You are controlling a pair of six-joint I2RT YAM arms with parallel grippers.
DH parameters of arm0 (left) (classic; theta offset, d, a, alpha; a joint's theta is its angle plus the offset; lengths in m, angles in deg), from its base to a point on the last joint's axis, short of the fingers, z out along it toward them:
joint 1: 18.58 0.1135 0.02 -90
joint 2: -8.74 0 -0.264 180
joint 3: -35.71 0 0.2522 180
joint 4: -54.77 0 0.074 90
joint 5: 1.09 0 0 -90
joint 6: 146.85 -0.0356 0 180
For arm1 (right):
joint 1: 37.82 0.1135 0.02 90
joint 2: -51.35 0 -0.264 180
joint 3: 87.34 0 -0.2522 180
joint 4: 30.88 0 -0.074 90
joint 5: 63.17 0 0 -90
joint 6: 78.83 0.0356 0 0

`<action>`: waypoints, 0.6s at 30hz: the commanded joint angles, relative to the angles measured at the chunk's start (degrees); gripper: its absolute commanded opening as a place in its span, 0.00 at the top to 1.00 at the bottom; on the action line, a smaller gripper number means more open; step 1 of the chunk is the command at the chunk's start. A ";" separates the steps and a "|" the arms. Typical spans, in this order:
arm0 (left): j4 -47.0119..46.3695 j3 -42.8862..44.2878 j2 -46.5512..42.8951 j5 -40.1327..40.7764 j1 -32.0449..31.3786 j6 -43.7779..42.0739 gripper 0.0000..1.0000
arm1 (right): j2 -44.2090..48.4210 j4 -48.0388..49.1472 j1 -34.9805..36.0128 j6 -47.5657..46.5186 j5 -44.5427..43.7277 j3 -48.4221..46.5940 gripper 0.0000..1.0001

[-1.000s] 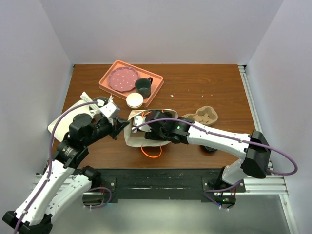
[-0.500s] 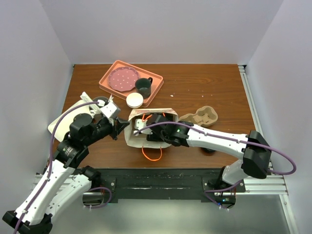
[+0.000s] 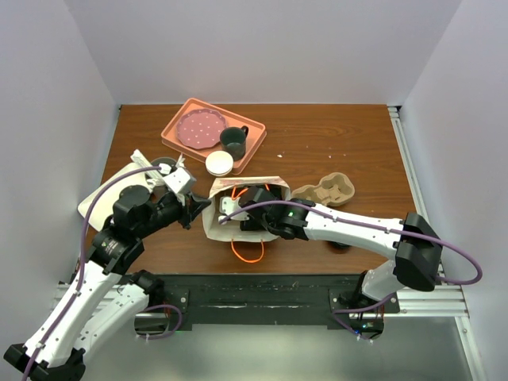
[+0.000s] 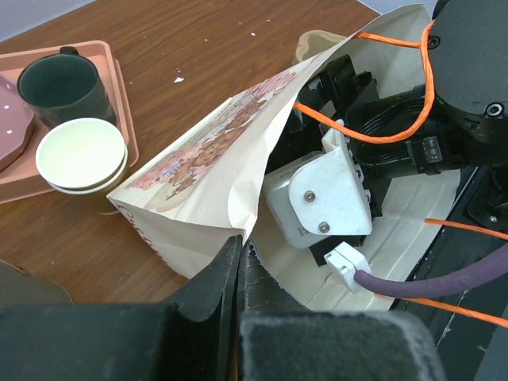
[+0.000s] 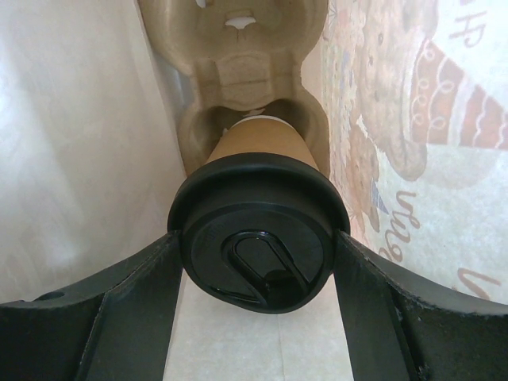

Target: Pack the takeout coffee

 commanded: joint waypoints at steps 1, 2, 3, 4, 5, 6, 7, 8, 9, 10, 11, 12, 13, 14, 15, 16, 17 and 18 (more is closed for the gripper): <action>-0.63 1.41 -0.44 -1.70 -0.22 -0.26 1.00 | 1.84 0.97 0.02 -2.75 0.93 0.48 0.88; -0.72 1.32 -0.44 -1.87 -0.22 -0.17 1.00 | 1.75 1.06 0.10 -2.93 1.55 0.40 0.88; -0.72 1.32 -0.53 -1.87 -0.22 -0.08 1.00 | 1.58 1.15 0.10 -3.37 1.64 0.48 0.88; -0.80 1.15 -0.70 -1.87 -0.22 -0.17 1.00 | 1.14 1.15 0.02 -3.72 1.21 0.48 0.88; -0.89 1.06 -0.70 -2.05 -0.22 -0.08 1.00 | 0.79 1.15 0.10 -3.98 0.77 0.31 0.89; -0.81 1.06 -0.70 -2.05 -0.22 -0.25 1.00 | 0.61 1.41 0.10 -3.90 0.94 0.22 0.89; -0.72 1.23 -0.79 -2.14 -0.22 -0.26 1.00 | 0.52 1.76 0.10 -4.07 0.85 0.31 0.89; -0.72 1.23 -0.88 -2.22 -0.22 -0.26 1.00 | 0.52 2.28 0.02 -4.77 0.85 0.39 0.89; -0.72 1.15 -0.97 -2.40 -0.22 -0.17 1.00 | 0.26 2.38 0.10 -4.95 0.77 0.31 0.89; -0.63 1.23 -1.14 -2.40 -0.22 0.09 1.00 | -0.18 2.46 0.02 -5.04 0.77 0.31 0.89; -0.37 1.23 -1.32 -2.66 -0.22 0.01 1.00 | -0.27 2.29 0.10 -5.39 0.77 0.31 0.89; -0.45 1.32 -1.58 -2.58 -0.22 0.10 1.00 | -0.36 2.38 0.02 -5.39 1.03 0.31 0.89; -0.37 1.32 -1.67 -2.49 -0.22 0.10 1.00 | -0.36 2.29 0.02 -5.39 1.38 0.31 0.89; -0.19 1.58 -1.67 -2.49 -0.22 -0.08 1.00 | -0.62 2.38 0.02 -5.74 1.47 0.31 0.89; -0.10 1.50 -1.58 -2.40 -0.22 0.01 1.00 | -0.71 2.20 0.02 -6.09 1.90 0.22 0.89; -0.10 1.59 -1.50 -2.49 -0.22 -0.17 1.00 | -0.80 2.03 0.10 -6.27 2.17 0.22 0.89; -0.10 1.67 -1.49 -2.40 -0.22 -0.17 1.00 | -1.06 1.76 0.02 -6.71 2.17 0.22 0.89; -0.10 1.50 -1.67 -2.14 -0.31 -0.17 1.00 | -1.15 1.33 0.10 -6.89 2.78 -0.13 0.89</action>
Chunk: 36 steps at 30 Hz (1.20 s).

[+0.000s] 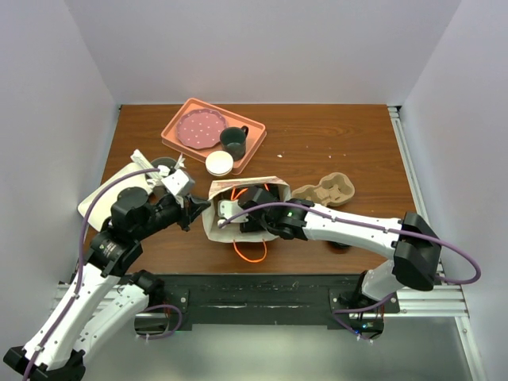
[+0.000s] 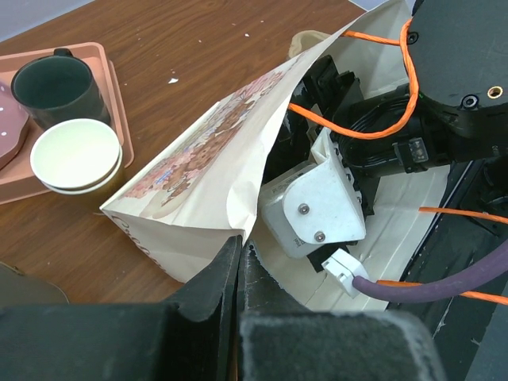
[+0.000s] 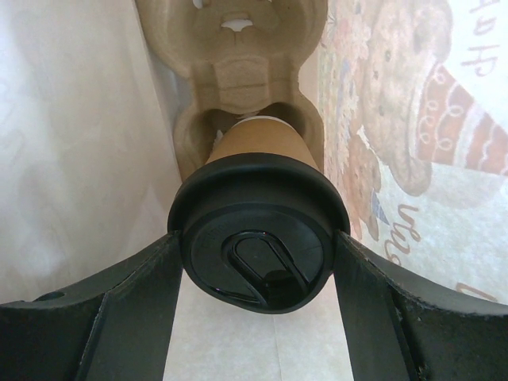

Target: Pack the takeout coffee

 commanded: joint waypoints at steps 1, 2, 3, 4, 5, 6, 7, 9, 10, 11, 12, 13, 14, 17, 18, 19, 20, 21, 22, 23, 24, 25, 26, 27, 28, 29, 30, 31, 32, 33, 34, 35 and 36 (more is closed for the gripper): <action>-1.06 1.50 -0.58 -1.00 -0.23 -0.12 1.00 | -0.82 -0.23 -0.01 -2.47 1.45 -0.24 0.89; -1.15 1.41 -0.58 -1.09 -0.22 -0.12 1.00 | -1.00 -0.84 -0.01 -2.73 1.46 -0.33 0.89; -1.15 1.32 -0.67 -1.26 -0.22 -0.12 1.00 | -1.08 -1.37 -0.01 -2.82 1.80 -0.85 0.89; -1.33 1.24 -0.58 -1.35 -0.22 -0.12 1.00 | -1.17 -2.59 -0.01 -3.52 2.33 -1.38 0.88; -1.33 1.15 -0.58 -1.44 -0.22 -0.12 1.00 | -1.17 -2.69 0.08 -3.70 2.51 -1.99 0.88; -1.41 1.23 -0.58 -1.44 -0.22 -0.21 1.00 | -1.09 -2.87 -0.18 -3.88 2.86 -2.17 0.88; -1.59 1.06 -0.67 -1.44 -0.22 -0.30 1.00 | -1.00 -3.65 -0.36 -4.23 3.91 -2.26 0.88; -1.76 0.97 -0.75 -1.88 -0.22 -0.21 1.00 | -1.09 -4.27 -0.45 -4.49 4.35 -2.53 0.88; -1.77 0.97 -0.75 -1.88 -0.22 -0.21 1.00 | -1.00 -4.62 -0.62 -5.10 4.96 -2.61 0.88; -1.77 0.88 -0.75 -2.14 -0.22 -0.12 1.00 | -0.91 -4.71 -0.62 -5.63 5.32 -2.61 0.88; -1.77 0.88 -0.75 -2.06 -0.22 -0.12 1.00 | -1.00 -4.71 -0.71 -5.99 5.32 -2.70 0.88; -1.85 0.80 -0.75 -2.40 -0.22 -0.12 1.00 | -1.17 -4.37 -0.71 -6.60 5.15 -2.88 0.87; -1.85 0.88 -0.75 -2.84 -0.31 -0.12 1.00 | -1.17 -4.28 -0.88 -6.78 5.23 -3.14 0.87; -1.85 0.97 -0.67 -3.28 -0.40 0.14 1.00 | -1.70 -3.40 -1.50 -7.22 5.32 -3.32 0.87; -1.77 0.97 -0.49 -3.37 -0.40 0.05 1.00 | -1.79 -3.31 -1.67 -7.31 5.32 -3.32 0.86; -1.68 1.15 -0.49 -3.46 -0.40 0.05 1.00 | -1.88 -2.61 -1.85 -7.48 5.15 -3.41 0.86; -1.68 1.15 -0.32 -3.64 -0.57 0.05 1.00 | -1.96 -2.43 -2.03 -7.48 5.23 -3.58 0.86; -1.59 1.23 -0.23 -3.81 -0.66 0.05 1.00 | -2.05 -2.17 -2.20 -7.48 5.41 -3.84 0.86; -1.50 1.32 -0.23 -3.90 -0.75 0.05 1.00 | -2.31 -2.17 -2.46 -7.57 5.67 -4.11 0.85; -1.50 1.32 -0.23 -3.90 -1.01 0.05 1.00 | -2.84 -2.25 -2.64 -7.75 5.94 -4.54 0.84; -1.50 1.41 -0.05 -3.90 -1.02 0.05 1.00 | -3.02 -2.17 -2.90 -7.92 6.37 -4.55 0.84; -1.42 1.32 0.04 -3.81 -1.02 0.05 1.00 | -3.11 -1.90 -3.08 -8.18 6.73 -4.64 0.84; -1.42 1.41 0.12 -3.73 -1.02 0.14 1.00 | -3.28 -1.55 -3.17 -8.27 6.99 -4.46 0.84; -1.42 1.41 0.12 -3.73 -1.02 0.05 1.00 | -3.28 -1.03 -3.52 -8.36 7.60 -4.29 0.84; -1.42 1.41 0.12 -3.73 -1.02 0.05 1.00 | -3.20 -0.50 -3.61 -8.36 7.96 -4.11 0.84; -1.42 1.50 0.21 -3.73 -1.02 0.05 1.00 | -3.28 -0.32 -3.78 -8.36 8.39 -3.85 0.84; -1.33 1.41 0.30 -3.73 -1.02 0.05 1.00 | -3.28 -0.23 -3.96 -8.36 8.92 -3.85 0.84; -1.15 1.67 0.39 -3.73 -1.02 0.05 1.00 | -3.28 -0.14 -4.05 -8.10 9.80 -3.76 0.83; -1.15 1.67 0.56 -3.38 -1.02 0.14 1.00 | -3.20 0.03 -4.14 -7.92 10.15 -3.58 0.83; -0.98 1.76 0.56 -3.20 -1.10 0.05 1.00 | -3.11 0.21 -4.40 -7.66 10.42 -3.49 0.83; -0.98 1.76 0.56 -3.11 -1.02 0.05 1.00 | -3.02 0.29 -4.57 -7.40 11.55 -3.32 0.83; -0.98 1.85 0.65 -2.85 -1.02 0.05 1.00 | -3.11 0.30 -4.66 -7.40 11.56 -2.88 0.82; -0.80 1.94 0.74 -2.76 -1.02 0.14 1.00 | -3.54 0.38 -4.84 -7.40 11.48 -2.62 0.82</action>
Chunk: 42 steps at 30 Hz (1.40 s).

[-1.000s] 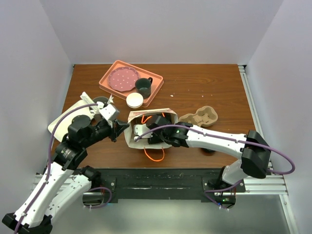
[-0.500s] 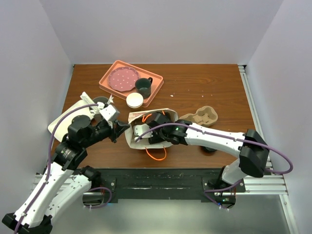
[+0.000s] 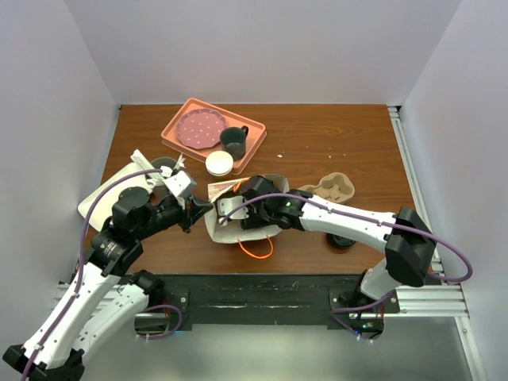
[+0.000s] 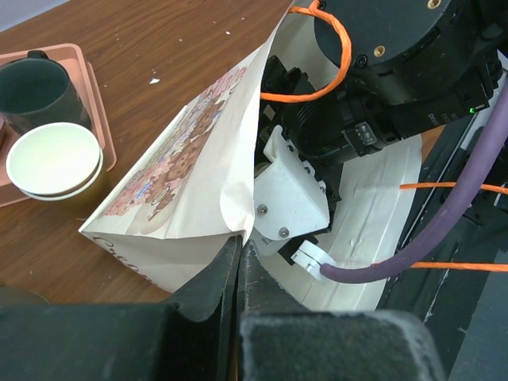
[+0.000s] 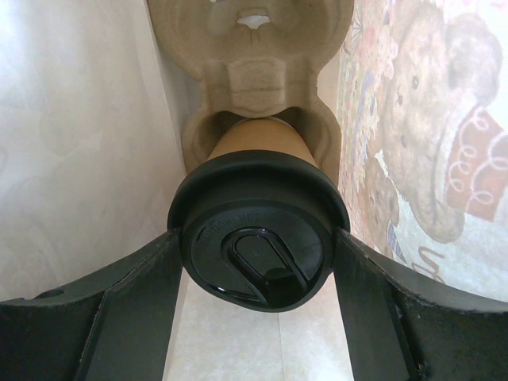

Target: Pack the takeout coffee

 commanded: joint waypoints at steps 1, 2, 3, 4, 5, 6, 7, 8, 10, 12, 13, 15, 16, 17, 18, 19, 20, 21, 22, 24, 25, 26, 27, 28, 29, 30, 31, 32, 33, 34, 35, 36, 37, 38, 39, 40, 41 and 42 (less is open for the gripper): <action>-0.73 2.00 0.39 -0.62 -0.32 0.05 1.00 | -0.68 1.54 -0.77 -0.10 2.60 -0.10 0.80; -0.65 2.00 0.56 -0.62 -0.40 -0.03 1.00 | -0.68 1.80 -1.21 0.08 2.78 0.07 0.78; -0.47 2.26 0.74 -0.62 -0.32 -0.04 1.00 | -0.68 2.15 -1.30 0.25 2.95 0.07 0.76; -0.38 2.18 0.74 -0.62 -0.32 -0.12 1.00 | -1.12 2.25 -1.48 0.34 2.87 0.07 0.73; -0.38 2.27 0.83 -0.62 -0.32 -0.04 1.00 | -1.30 2.16 -1.57 0.26 2.34 0.07 0.72; -0.12 2.53 0.83 -0.62 -0.40 -0.12 1.00 | -1.47 2.16 -1.74 0.26 2.34 0.16 0.71; -0.12 2.53 0.83 -0.53 -0.32 -0.12 1.00 | -1.56 2.33 -1.74 0.26 2.34 0.16 0.70; -0.03 2.62 1.00 -0.53 -0.32 -0.12 1.00 | -1.74 2.59 -1.83 0.34 2.34 0.25 0.66; 0.06 2.71 1.09 -0.53 -0.32 -0.12 1.00 | -2.09 3.03 -1.92 0.52 1.72 0.25 0.65; 0.32 2.79 1.09 -0.62 -0.40 -0.21 1.00 | -2.97 3.04 -1.92 0.52 1.37 -0.01 0.62; 0.32 2.97 1.18 -0.53 -0.32 -0.12 1.00 | -3.14 3.21 -2.01 0.69 1.37 -0.10 0.62; 0.50 3.06 1.09 -0.53 -0.32 -0.21 1.00 | -3.85 3.13 -2.18 0.96 1.28 -0.54 0.62; 0.58 3.15 1.09 -0.62 -0.40 -0.21 1.00 | -4.02 3.65 -2.27 1.48 1.37 -0.71 0.62; 0.58 3.15 1.09 -0.53 -0.32 -0.21 1.00 | -4.20 3.65 -2.36 1.75 1.46 -0.89 0.62; 0.67 3.23 1.09 -0.53 -0.32 -0.21 1.00 | -4.63 3.65 -2.44 1.84 1.28 -0.98 0.61; 0.67 3.23 1.01 -0.53 -0.32 -0.21 1.00 | -4.73 3.57 -2.36 1.84 1.37 -0.98 0.61; 0.76 3.23 1.01 -0.44 -0.32 -0.21 1.00 | -4.90 3.48 -2.44 1.84 1.37 -1.07 0.60; 0.93 3.41 1.09 -0.44 -0.32 -0.12 1.00 | -5.16 3.56 -2.45 1.93 1.37 -1.15 0.60; 0.94 3.41 1.01 -0.44 -0.40 -0.21 1.00 | -5.34 3.74 -2.45 2.10 1.46 -1.24 0.60; 1.11 3.50 1.01 -0.44 -0.32 -0.21 1.00 | -5.60 3.83 -2.53 2.54 1.28 -1.42 0.58; 1.11 3.50 1.01 -0.53 -0.32 -0.30 1.00 | -5.69 3.83 -2.45 2.54 1.28 -1.59 0.56; 1.11 3.59 1.09 -0.35 -0.32 -0.30 1.00 | -5.69 3.92 -2.53 2.63 1.11 -1.60 0.54; 1.20 3.59 1.01 -0.35 -0.32 -0.30 1.00 | -5.69 4.00 -2.53 2.72 1.19 -1.60 0.52; 1.20 3.59 1.09 -0.27 -0.40 -0.30 1.00 | -5.69 4.00 -2.45 2.72 1.02 -1.60 0.47; 1.20 3.59 1.09 -0.09 -0.32 -0.30 1.00 | -5.52 4.00 -2.53 2.80 1.02 -1.68 0.45; 1.20 3.67 1.18 0.09 -0.32 -0.21 1.00 | -5.43 4.09 -2.53 2.81 0.93 -1.60 0.43; 1.20 3.67 1.18 0.35 -0.32 -0.12 1.00 | -5.17 3.83 -2.53 2.81 0.84 -1.68 0.40; 1.29 3.67 1.18 0.70 -0.32 -0.04 1.00 | -5.08 3.65 -2.62 2.72 0.76 -1.77 0.36; 1.11 3.50 1.18 1.14 -0.32 0.75 1.00 | -4.90 3.57 -2.53 2.72 0.76 -1.86 0.34; 0.94 3.50 1.09 1.66 -0.32 1.28 1.00 | -4.73 3.56 -2.62 2.89 0.84 -1.86 0.32; 0.85 3.41 1.09 2.19 -0.32 1.72 1.00 | -4.47 3.39 -2.62 2.98 0.67 -2.12 0.31; 0.59 3.58 1.18 2.28 -0.23 2.59 1.00 | -4.29 3.13 -2.53 3.15 0.49 -2.21 0.28; 0.50 3.59 1.27 2.37 -0.23 2.95 1.00 | -4.20 3.21 -2.62 3.24 0.41 -2.65 0.26; 0.41 3.67 1.44 2.72 -0.23 3.21 1.00 | -3.85 3.30 -2.71 3.33 0.40 -2.65 0.24; 0.41 3.93 1.71 2.81 -0.32 3.65 1.00 | -3.76 3.30 -2.80 3.33 0.40 -2.91 0.18; 0.32 4.11 1.80 2.99 -0.32 3.74 1.00 | -3.67 3.04 -2.88 3.33 0.58 -3.35 0.18; 0.32 4.20 1.88 3.34 -0.32 4.00 1.00 | -3.50 2.78 -3.06 3.42 0.75 -3.70 0.17; 0.15 4.38 1.97 3.34 -0.32 4.62 1.00 | -3.58 2.43 -3.15 3.33 0.76 -3.97 0.16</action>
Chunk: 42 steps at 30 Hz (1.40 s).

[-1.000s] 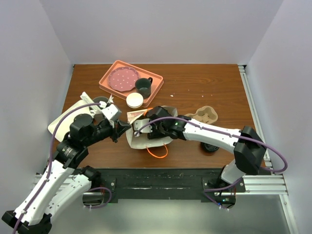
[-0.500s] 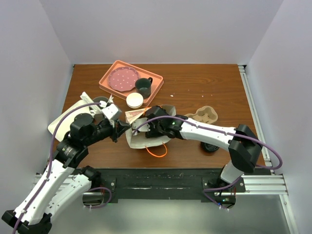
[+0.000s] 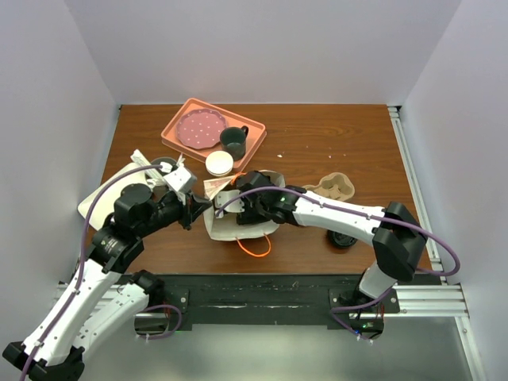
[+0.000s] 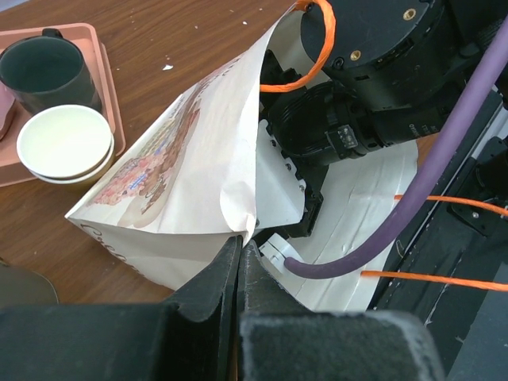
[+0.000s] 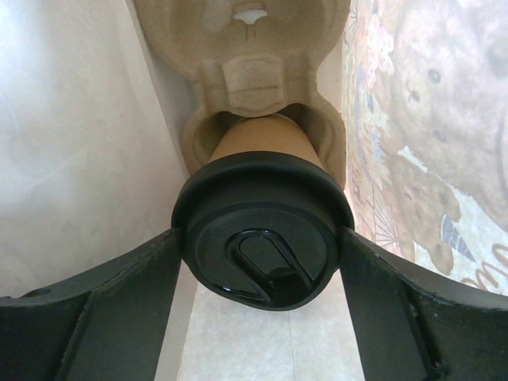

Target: Pack the takeout coffee

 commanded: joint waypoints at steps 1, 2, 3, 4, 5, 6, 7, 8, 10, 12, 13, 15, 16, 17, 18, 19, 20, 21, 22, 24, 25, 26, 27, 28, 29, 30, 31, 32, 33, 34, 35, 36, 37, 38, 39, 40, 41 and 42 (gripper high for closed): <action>-1.34 3.22 0.44 0.56 -0.27 2.89 1.00 | 0.63 -2.17 -1.03 1.85 -0.18 -2.94 0.15; -1.43 3.31 0.70 0.56 -0.27 3.51 1.00 | 0.81 -2.34 -1.20 1.93 -0.01 -3.03 0.14; -1.52 3.39 0.88 0.65 -0.27 3.69 1.00 | 1.16 -2.69 -1.29 2.11 0.17 -3.03 0.13; -1.60 3.57 1.14 0.65 -0.27 3.95 1.00 | 1.34 -2.96 -1.38 2.11 0.26 -3.38 0.12; -1.69 3.66 1.32 0.65 -0.27 4.47 1.00 | 1.51 -3.14 -1.47 2.11 0.26 -3.30 0.11; -1.95 3.83 1.50 0.65 -0.27 4.83 1.00 | 1.95 -3.48 -1.55 2.20 0.26 -3.29 0.09; -2.04 3.92 1.67 0.56 -0.27 5.09 1.00 | 2.04 -3.66 -1.56 2.11 0.26 -3.47 0.08; -2.13 4.01 2.11 0.39 -0.27 5.62 1.00 | 2.22 -3.93 -1.64 2.20 0.52 -3.64 0.07; -2.05 4.36 2.55 0.30 -0.27 6.23 1.00 | 2.83 -4.37 -1.64 2.37 0.61 -3.82 0.06; -2.13 4.71 2.73 0.04 -0.27 6.76 1.00 | 3.09 -5.24 -1.73 2.29 1.31 -4.08 0.02; -2.13 4.89 2.90 0.12 -0.27 6.94 1.00 | 3.44 -5.51 -1.73 2.20 1.57 -4.17 0.01; -1.87 5.24 3.17 0.04 -0.27 7.38 1.00 | 3.89 -6.21 -1.91 2.20 2.27 -4.35 0.01; -1.87 5.41 3.34 0.04 -0.27 7.47 1.00 | 4.15 -6.47 -1.82 2.11 2.36 -4.61 0.01; -1.78 5.59 3.34 0.04 -0.27 7.82 1.00 | 4.24 -6.74 -1.91 2.11 2.54 -4.70 0.01; -1.78 5.59 3.43 -0.05 -0.27 8.08 1.00 | 4.41 -7.61 -1.91 1.94 3.32 -4.96 0.01; -1.78 5.68 3.61 -0.14 -0.27 8.17 1.00 | 4.59 -7.88 -1.91 1.85 3.59 -5.31 0.01; -1.78 5.85 3.69 -0.05 -0.27 8.52 1.00 | 4.85 -8.23 -1.91 1.85 3.86 -5.58 0.01; -1.78 5.94 3.87 -0.14 -0.27 8.61 1.00 | 5.03 -9.28 -1.99 1.93 4.64 -6.10 0.01; -1.69 6.21 4.13 -0.31 -0.27 8.70 1.00 | 5.12 -9.72 -2.08 1.85 4.91 -6.28 0.01; -1.52 6.65 4.40 -0.40 -0.27 8.87 1.00 | 5.21 -11.82 -2.17 1.85 5.79 -7.24 0.01; -1.34 6.91 4.66 -0.32 -0.27 8.96 1.00 | 5.21 -12.62 -2.17 1.76 6.40 -7.60 0.01; -1.25 7.17 4.75 -0.32 -0.27 9.31 1.00 | 5.55 -13.06 -2.17 1.76 6.58 -7.78 0.01; -1.17 7.35 4.92 -0.40 -0.27 9.57 1.00 | 5.73 -13.85 -2.26 1.85 6.76 -7.86 0.01; -1.17 7.44 5.10 -0.58 -0.27 9.84 1.00 | 5.91 -14.29 -2.35 1.76 7.28 -8.13 0.01; -1.17 7.53 5.19 -0.67 -0.27 10.28 1.00 | 6.00 -14.91 -2.35 1.85 7.55 -8.39 0.01; -1.08 7.70 5.28 -0.75 -0.27 10.45 1.00 | 6.17 -16.05 -2.43 2.11 7.64 -9.00 0.01; -0.99 7.79 5.45 -0.75 -0.27 10.54 1.00 | 6.17 -16.58 -2.43 2.11 7.81 -9.36 0.01; -0.82 7.88 5.45 -0.75 -0.27 10.98 1.00 | 6.17 -17.02 -2.43 2.46 8.16 -9.62 0.01; -0.90 7.88 5.63 -0.75 -0.27 11.07 1.00 | 6.26 -17.55 -2.52 2.46 8.25 -9.80 0.01; -0.81 7.96 5.63 -0.67 -0.27 11.59 1.00 | 6.26 -17.81 -2.52 2.55 8.17 -9.89 0.01; -0.90 7.97 5.63 -0.67 -0.27 11.95 1.00 | 6.35 -17.81 -2.52 2.55 8.25 -9.89 0.01; -0.81 8.14 5.63 -0.49 -0.27 12.12 1.00 | 6.35 -17.55 -2.61 2.72 8.25 -9.97 0.01; -0.90 8.05 5.54 -0.32 -0.27 12.73 1.00 | 6.52 -17.55 -2.70 2.90 8.25 -10.06 0.01; -0.81 8.05 5.54 -0.23 -0.27 13.00 1.00 | 6.52 -17.46 -2.79 3.16 8.34 -10.24 0.01; -0.73 8.05 5.54 -0.14 -0.27 13.27 1.00 | 6.61 -17.29 -2.79 3.16 8.34 -10.59 0.01; -0.73 8.14 5.63 -0.23 -0.27 13.53 1.00 | 6.61 -17.37 -2.87 3.17 8.26 -10.76 0.01; -0.46 8.23 5.72 -0.23 -0.27 13.71 1.00 | 6.70 -17.55 -2.96 3.17 8.17 -10.94 0.01; -0.38 8.40 5.72 -0.14 -0.27 13.79 1.00 | 6.61 -18.07 -2.96 2.90 8.25 -11.38 0.01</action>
